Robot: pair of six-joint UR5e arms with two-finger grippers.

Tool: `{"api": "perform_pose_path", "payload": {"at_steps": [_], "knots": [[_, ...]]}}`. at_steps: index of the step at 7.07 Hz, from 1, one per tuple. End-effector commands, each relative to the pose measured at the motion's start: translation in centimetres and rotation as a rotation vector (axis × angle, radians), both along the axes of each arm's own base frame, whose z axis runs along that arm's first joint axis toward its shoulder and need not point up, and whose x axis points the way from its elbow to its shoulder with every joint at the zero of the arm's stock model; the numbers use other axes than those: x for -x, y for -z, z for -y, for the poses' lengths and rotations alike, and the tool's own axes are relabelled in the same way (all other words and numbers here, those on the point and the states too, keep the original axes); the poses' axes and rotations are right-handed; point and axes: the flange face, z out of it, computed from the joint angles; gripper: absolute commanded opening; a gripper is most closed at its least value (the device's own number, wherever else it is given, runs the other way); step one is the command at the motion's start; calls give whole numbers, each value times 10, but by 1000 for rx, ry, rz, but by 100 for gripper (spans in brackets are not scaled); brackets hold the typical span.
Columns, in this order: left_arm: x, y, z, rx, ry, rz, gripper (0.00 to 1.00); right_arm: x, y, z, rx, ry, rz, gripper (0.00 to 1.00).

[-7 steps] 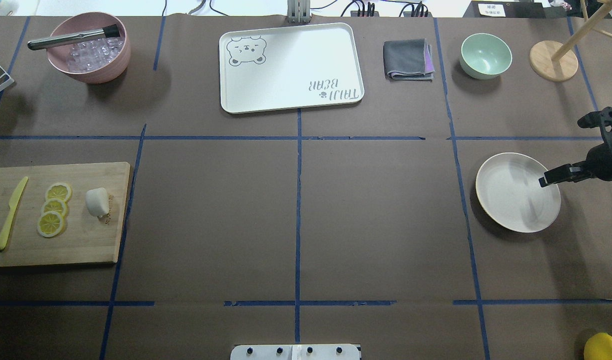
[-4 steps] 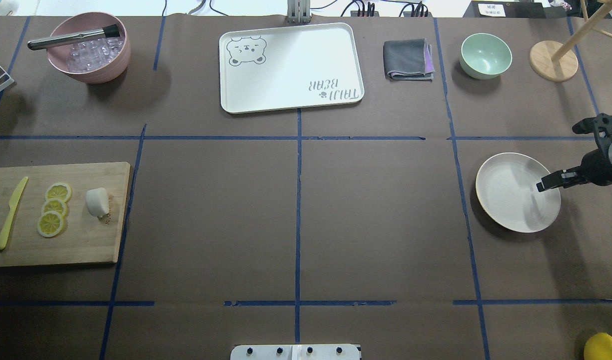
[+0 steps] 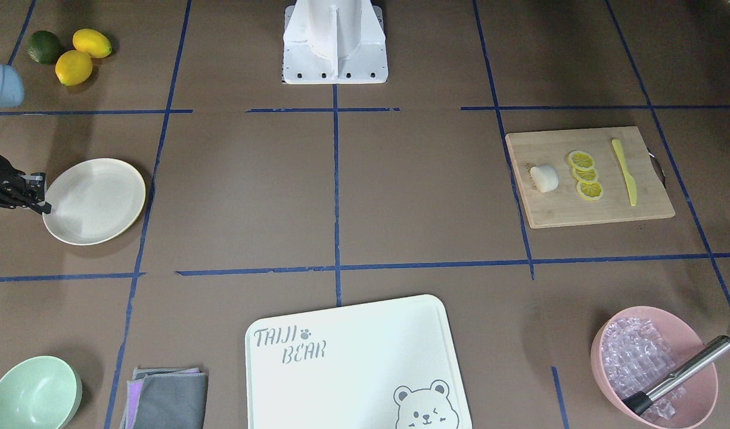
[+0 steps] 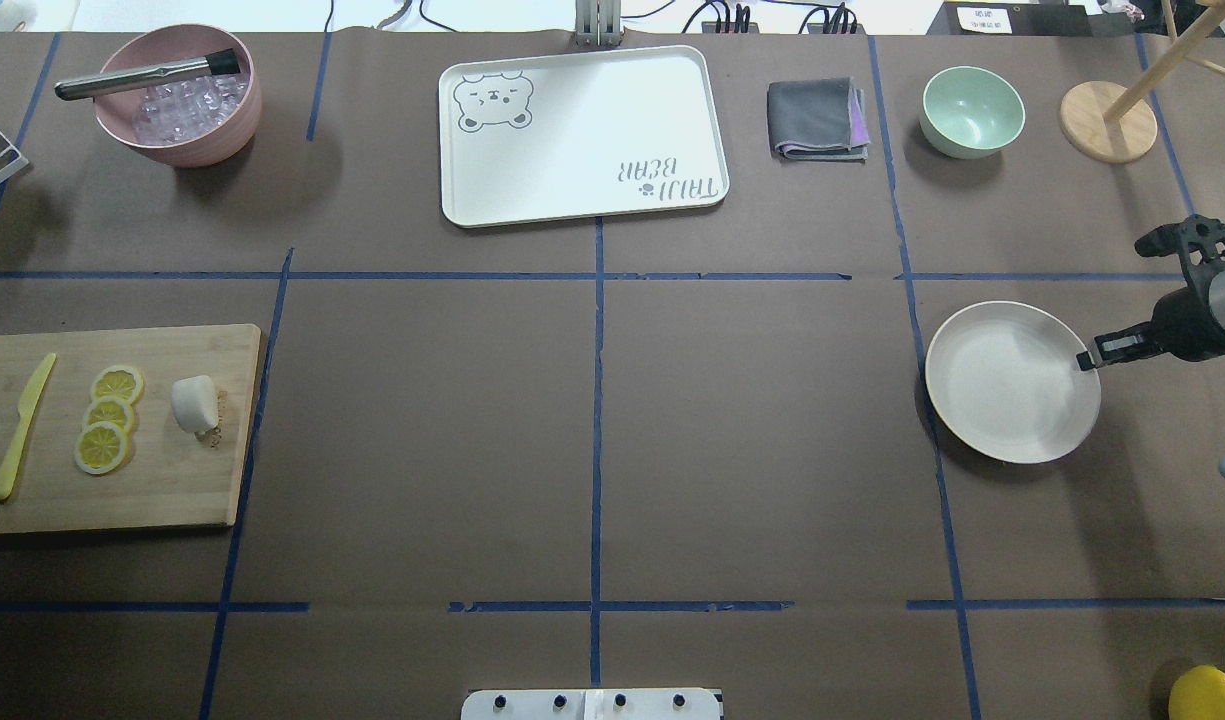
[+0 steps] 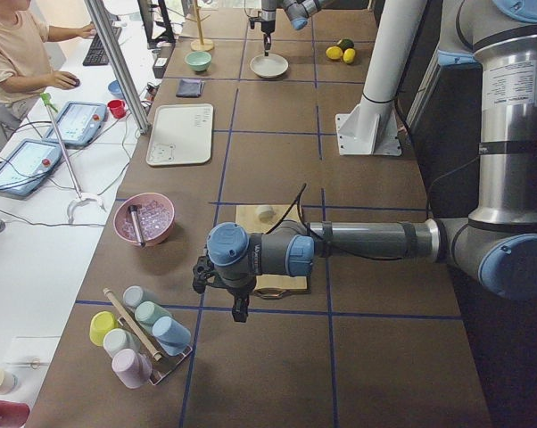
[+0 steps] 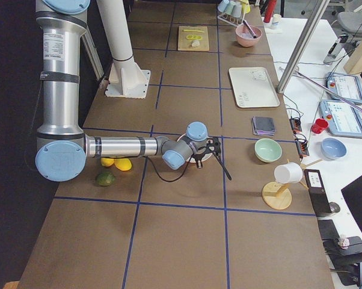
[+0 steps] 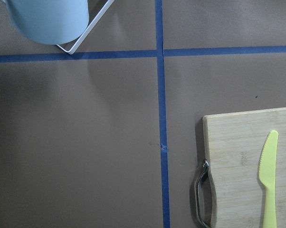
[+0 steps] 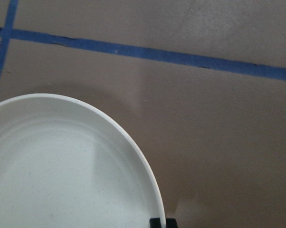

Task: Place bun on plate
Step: 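Hook the cream plate rim with the right gripper and drag it toward the table center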

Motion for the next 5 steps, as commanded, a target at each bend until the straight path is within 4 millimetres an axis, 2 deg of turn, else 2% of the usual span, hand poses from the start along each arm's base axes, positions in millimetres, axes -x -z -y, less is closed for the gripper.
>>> {"api": "perform_pose_path", "payload": {"at_steps": [1, 2, 3, 4, 5], "knots": [[0, 0, 0, 0, 0, -1, 100, 22, 77, 22, -117, 18, 93, 2], [0, 1, 0, -2, 0, -2, 100, 46, 110, 29, -95, 7, 138, 2], [0, 1, 0, -2, 0, -2, 100, 86, 149, 33, -43, -4, 189, 2], [0, 1, 0, 0, 0, -2, 100, 134, 197, 34, -4, -14, 242, 2], [0, 0, 0, 1, 0, -2, 100, 178, 234, 27, 33, -29, 256, 3]]}}
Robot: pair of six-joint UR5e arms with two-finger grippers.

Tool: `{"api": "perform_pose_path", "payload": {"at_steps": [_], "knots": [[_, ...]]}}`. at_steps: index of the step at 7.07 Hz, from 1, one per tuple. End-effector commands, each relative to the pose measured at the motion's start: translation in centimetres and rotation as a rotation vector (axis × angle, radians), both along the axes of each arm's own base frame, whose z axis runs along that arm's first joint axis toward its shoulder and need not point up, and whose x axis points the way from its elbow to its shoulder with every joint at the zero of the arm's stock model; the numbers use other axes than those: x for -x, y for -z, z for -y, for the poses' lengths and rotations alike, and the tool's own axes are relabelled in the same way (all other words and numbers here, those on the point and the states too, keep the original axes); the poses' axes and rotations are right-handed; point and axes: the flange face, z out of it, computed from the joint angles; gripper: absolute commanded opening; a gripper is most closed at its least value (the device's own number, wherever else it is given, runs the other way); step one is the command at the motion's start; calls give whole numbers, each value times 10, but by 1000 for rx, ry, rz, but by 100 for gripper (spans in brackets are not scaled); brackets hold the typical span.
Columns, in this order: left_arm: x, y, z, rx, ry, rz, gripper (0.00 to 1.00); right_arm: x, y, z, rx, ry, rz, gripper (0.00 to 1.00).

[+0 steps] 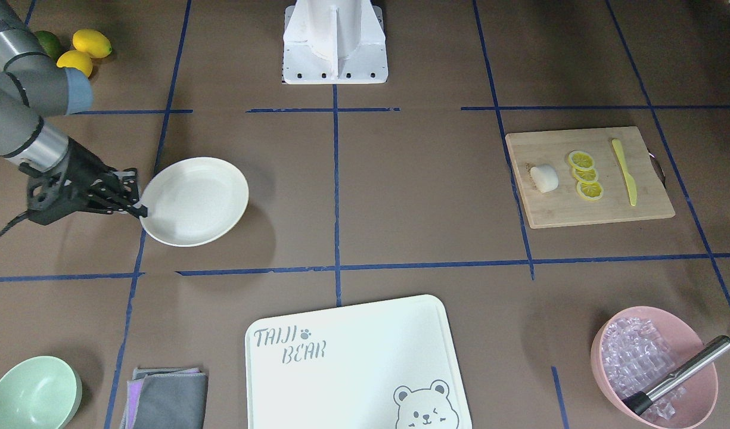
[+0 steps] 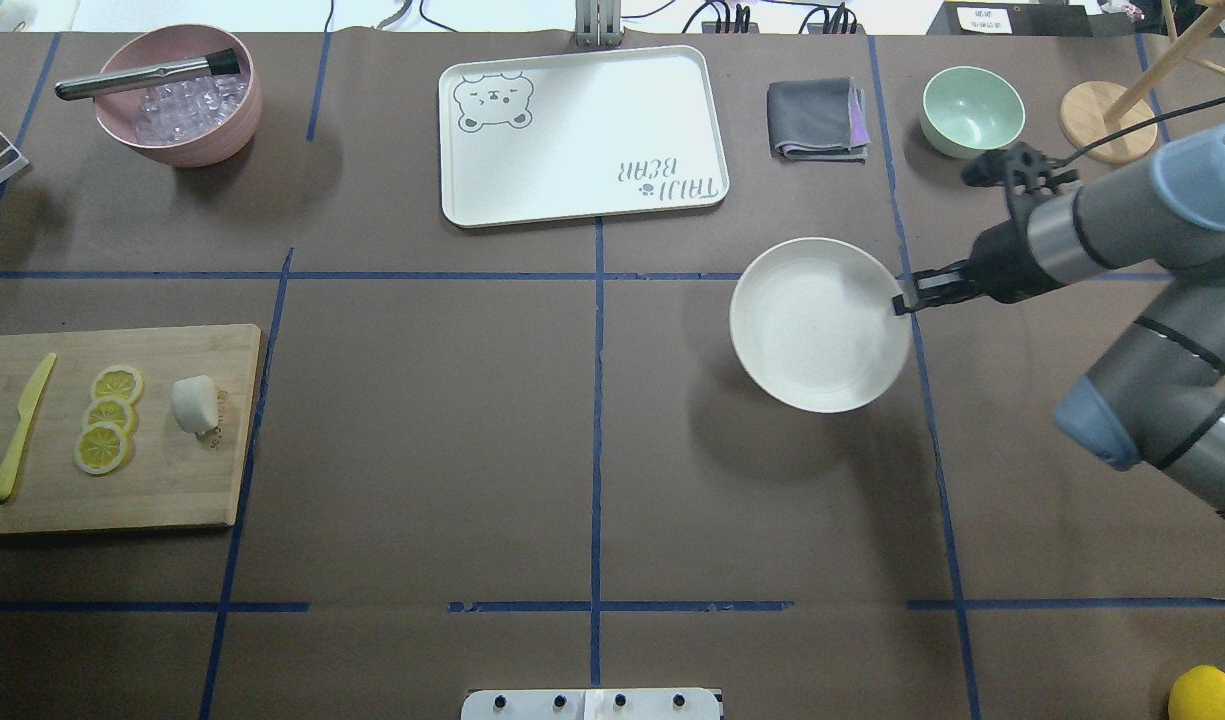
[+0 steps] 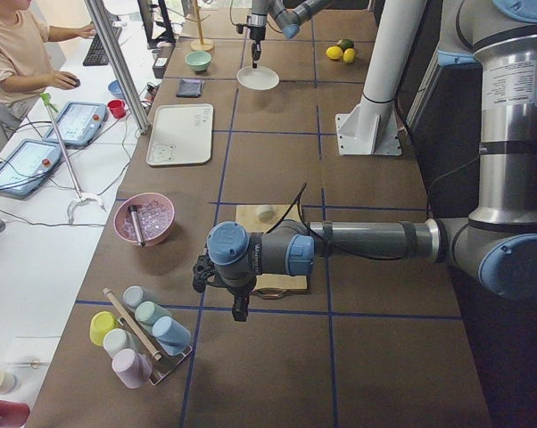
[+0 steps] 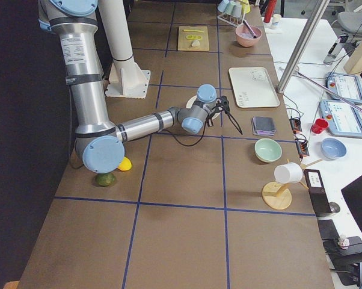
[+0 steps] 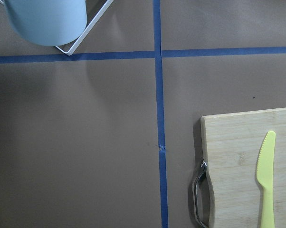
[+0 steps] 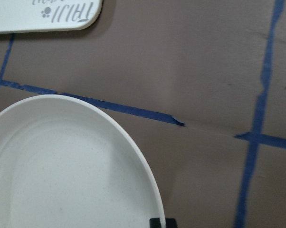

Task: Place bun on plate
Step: 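Hook the cream plate rim with the right gripper and drag it toward the table center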

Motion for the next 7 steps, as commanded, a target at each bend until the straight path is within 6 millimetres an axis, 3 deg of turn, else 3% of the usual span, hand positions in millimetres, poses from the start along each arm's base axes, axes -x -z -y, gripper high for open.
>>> {"api": "perform_pose_path", "payload": {"at_steps": [1, 2, 3, 5, 6, 7], "knots": [[0, 0, 0, 0, 0, 0, 100, 101, 85, -15, 62, -20, 1, 3], [0, -2, 0, 4, 1, 0, 100, 152, 114, -32, 85, -36, -56, 3], [0, -3, 0, 8, 3, 0, 100, 181, 131, -47, 103, -44, -86, 3], [0, -3, -1, 10, 3, 0, 100, 206, 127, -68, 136, -77, -104, 2], [0, -4, -1, 11, 3, 0, 100, 209, 125, -69, 132, -82, -109, 4], [-1, -4, -1, 11, 2, 0, 100, 212, 120, -67, 137, -83, -116, 30]]}}
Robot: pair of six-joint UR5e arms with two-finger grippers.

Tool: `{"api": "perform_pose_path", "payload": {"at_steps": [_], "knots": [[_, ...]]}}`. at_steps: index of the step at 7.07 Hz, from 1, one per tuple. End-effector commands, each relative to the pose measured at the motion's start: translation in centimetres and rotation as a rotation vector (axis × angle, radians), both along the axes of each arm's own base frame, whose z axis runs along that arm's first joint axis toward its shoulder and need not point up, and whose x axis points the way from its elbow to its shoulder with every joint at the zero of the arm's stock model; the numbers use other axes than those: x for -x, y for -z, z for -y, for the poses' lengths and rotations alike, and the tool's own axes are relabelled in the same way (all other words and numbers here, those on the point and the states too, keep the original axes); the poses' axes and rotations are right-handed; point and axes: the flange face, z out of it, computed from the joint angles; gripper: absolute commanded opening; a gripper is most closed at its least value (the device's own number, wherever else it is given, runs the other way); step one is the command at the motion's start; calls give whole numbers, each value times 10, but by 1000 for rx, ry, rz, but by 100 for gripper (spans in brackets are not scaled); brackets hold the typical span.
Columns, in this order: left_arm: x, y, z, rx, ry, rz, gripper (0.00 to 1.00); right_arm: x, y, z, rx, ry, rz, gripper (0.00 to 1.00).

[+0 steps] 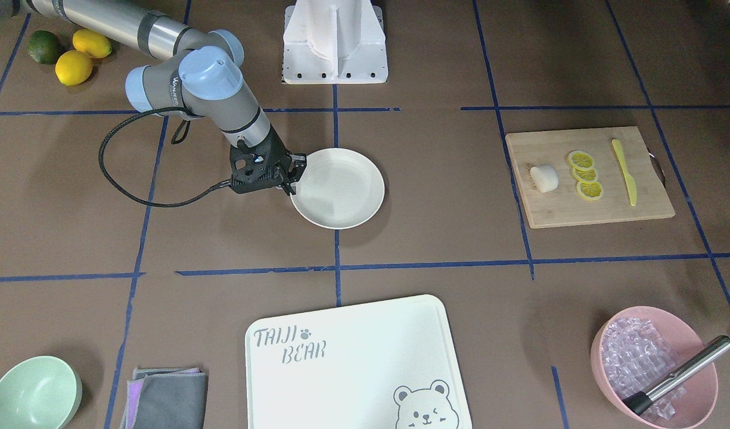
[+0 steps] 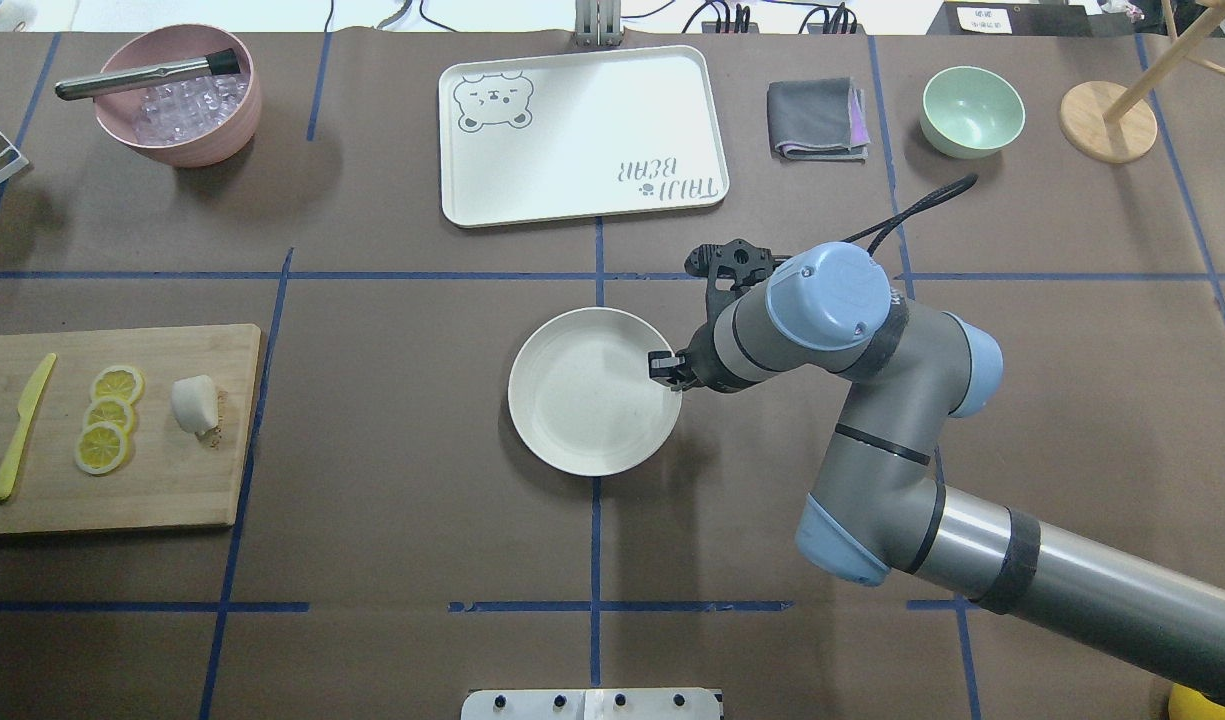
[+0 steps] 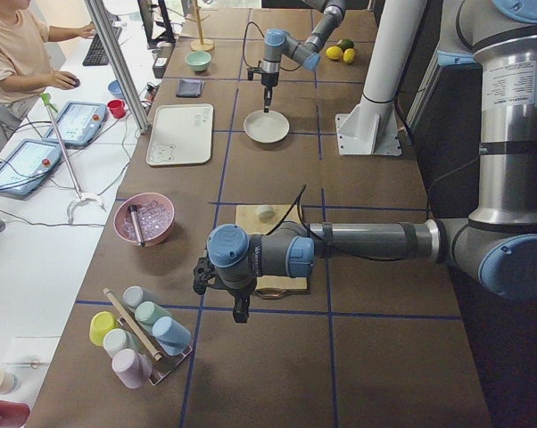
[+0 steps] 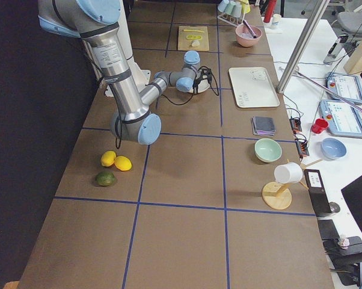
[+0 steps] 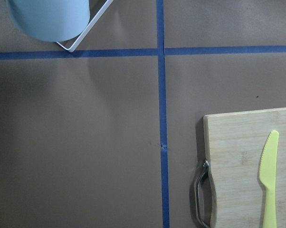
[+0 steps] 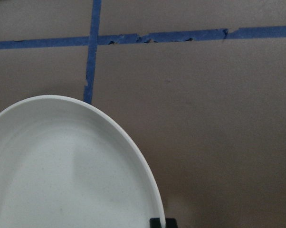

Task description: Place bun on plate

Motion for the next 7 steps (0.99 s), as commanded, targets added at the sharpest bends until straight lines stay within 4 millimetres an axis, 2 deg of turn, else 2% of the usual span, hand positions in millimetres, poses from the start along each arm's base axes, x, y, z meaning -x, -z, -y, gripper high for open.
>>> {"api": "perform_pose_path", "payload": {"at_steps": [1, 2, 3, 4, 5, 6, 7], "knots": [[0, 0, 0, 1, -1, 0, 100, 5, -5, -1, 12, -10, -7, 73], [0, 0, 0, 1, -1, 0, 100, 2, 0, -2, 50, -30, 1, 99], [0, 1, 1, -4, -1, 1, 100, -22, 6, 14, 79, -64, -44, 100], [0, 1, 1, -8, -6, 6, 100, -64, 8, 47, 95, -94, -96, 100], [0, 3, 1, -13, -6, 5, 100, -120, -3, 87, 78, -38, -116, 100], [0, 8, 1, -23, -7, 3, 100, -197, -25, 128, 51, 4, -114, 100], [0, 7, 2, -23, -7, 6, 100, -271, -57, 156, 8, 42, -131, 100]]}}
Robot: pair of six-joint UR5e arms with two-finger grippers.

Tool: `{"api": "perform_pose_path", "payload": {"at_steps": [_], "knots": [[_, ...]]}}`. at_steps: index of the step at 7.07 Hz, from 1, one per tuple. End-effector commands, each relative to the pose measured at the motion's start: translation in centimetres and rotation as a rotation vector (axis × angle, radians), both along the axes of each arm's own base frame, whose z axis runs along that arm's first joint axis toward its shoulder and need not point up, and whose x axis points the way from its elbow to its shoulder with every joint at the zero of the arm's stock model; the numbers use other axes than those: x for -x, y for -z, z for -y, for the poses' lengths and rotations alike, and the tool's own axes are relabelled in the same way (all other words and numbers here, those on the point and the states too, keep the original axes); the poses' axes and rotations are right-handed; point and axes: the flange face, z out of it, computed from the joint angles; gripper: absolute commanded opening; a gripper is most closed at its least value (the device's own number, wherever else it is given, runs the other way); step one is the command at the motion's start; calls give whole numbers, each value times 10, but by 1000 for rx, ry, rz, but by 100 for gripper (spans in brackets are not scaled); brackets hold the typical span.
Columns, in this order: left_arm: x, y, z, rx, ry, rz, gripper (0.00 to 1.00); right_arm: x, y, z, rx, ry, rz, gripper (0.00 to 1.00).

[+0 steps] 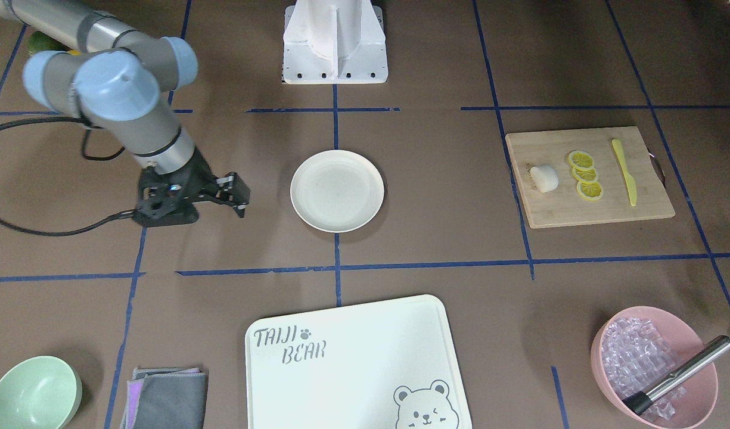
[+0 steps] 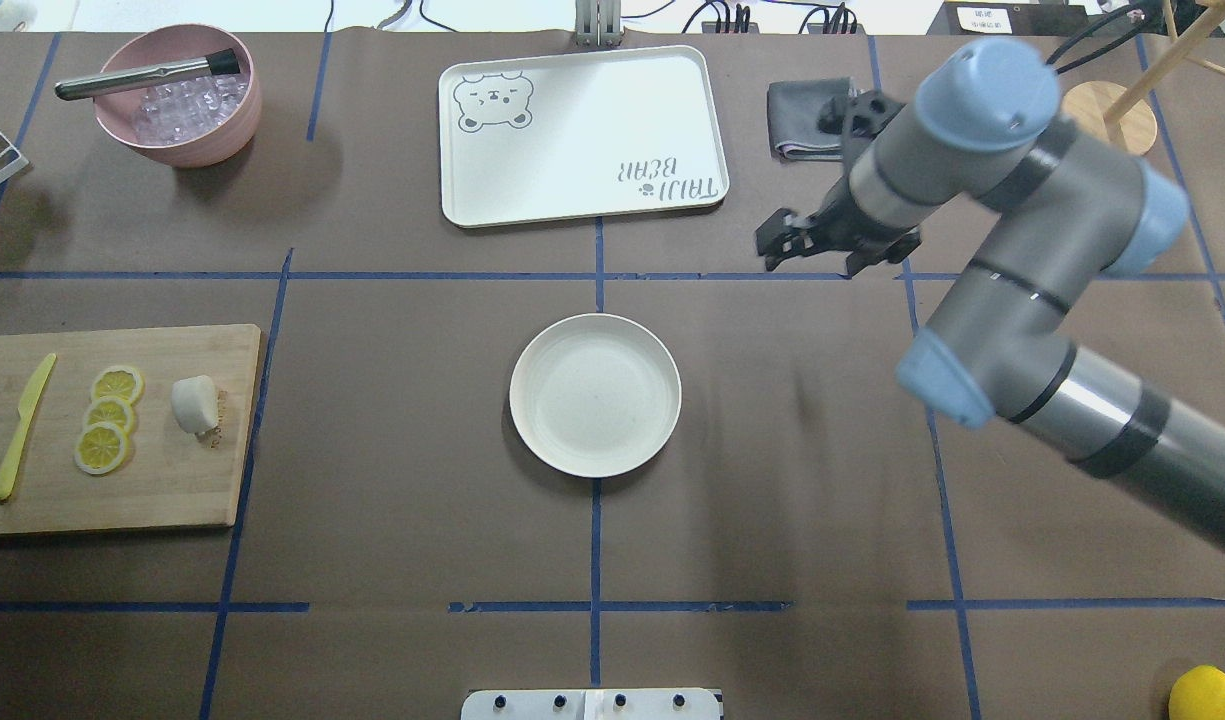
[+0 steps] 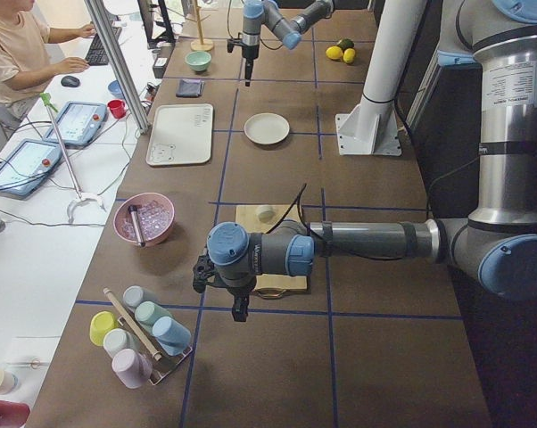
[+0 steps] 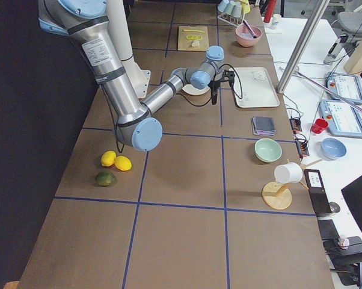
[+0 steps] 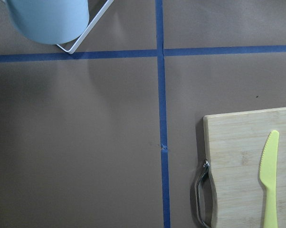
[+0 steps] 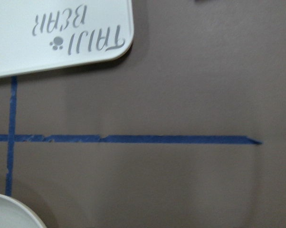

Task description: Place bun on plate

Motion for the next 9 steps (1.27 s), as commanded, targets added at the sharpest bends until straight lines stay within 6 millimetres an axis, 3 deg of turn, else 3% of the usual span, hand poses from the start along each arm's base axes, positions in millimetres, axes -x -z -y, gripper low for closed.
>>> {"api": "perform_pose_path", "payload": {"at_steps": [1, 2, 3, 4, 5, 6, 7, 9], "knots": [[0, 0, 0, 0, 1, 3, 100, -158, -71, 47, -89, 103, -60, 100], [0, 0, 0, 5, 4, 4, 100, -225, -120, 45, -156, 157, -110, 100], [0, 0, 0, 8, 7, 4, 100, -286, -167, 31, -190, 189, -115, 100], [0, 1, 1, 5, 7, 4, 100, -341, -211, 5, -168, 169, -106, 99], [0, -3, 1, 14, 7, 4, 100, -376, -261, -36, -102, 139, -124, 99], [0, 0, 1, 7, 8, -5, 100, -405, -306, -78, -42, 114, -130, 99], [-1, 13, 12, -32, 7, -3, 100, -419, -338, -115, -12, 128, -130, 99], [-7, 40, 44, -104, 1, -11, 100, -425, -337, -121, -1, 104, -130, 99]]}}
